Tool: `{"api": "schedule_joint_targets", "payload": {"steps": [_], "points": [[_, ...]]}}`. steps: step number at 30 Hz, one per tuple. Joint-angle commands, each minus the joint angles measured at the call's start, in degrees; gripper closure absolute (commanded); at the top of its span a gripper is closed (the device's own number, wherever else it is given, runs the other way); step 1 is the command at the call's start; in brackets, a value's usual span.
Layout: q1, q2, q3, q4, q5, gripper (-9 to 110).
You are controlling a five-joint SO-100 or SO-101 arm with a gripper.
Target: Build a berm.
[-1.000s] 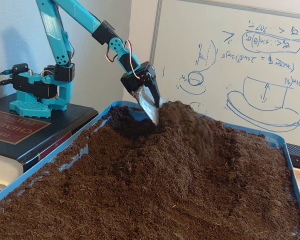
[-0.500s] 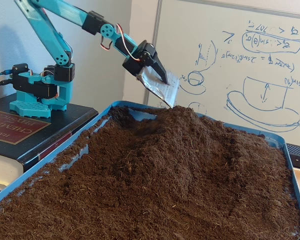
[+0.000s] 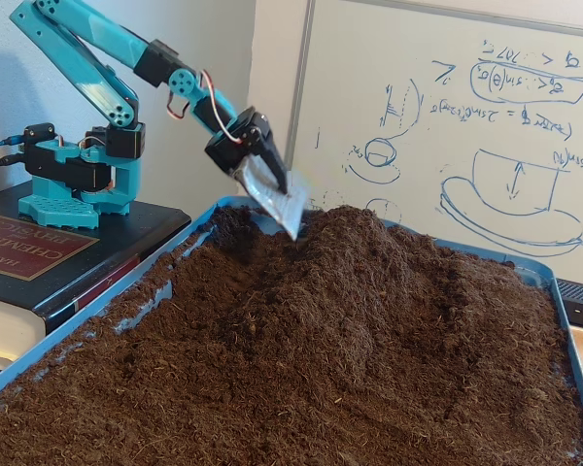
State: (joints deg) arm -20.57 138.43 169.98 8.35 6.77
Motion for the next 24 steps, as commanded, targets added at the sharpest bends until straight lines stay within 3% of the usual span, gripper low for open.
{"api": "schedule_joint_targets", "payload": {"steps": [1, 7, 17, 20, 24], "points": [[4.31, 5.01, 1.23, -0.18, -4.75, 101], [9.23, 17.84, 4.22, 12.74, -8.09, 101], [14.85, 32.43, -15.03, 59.06, -9.84, 101], [19.16, 32.34, -17.58, 63.46, -16.87, 101], [29.09, 30.32, -17.49, 60.29, -27.33, 101]]}}
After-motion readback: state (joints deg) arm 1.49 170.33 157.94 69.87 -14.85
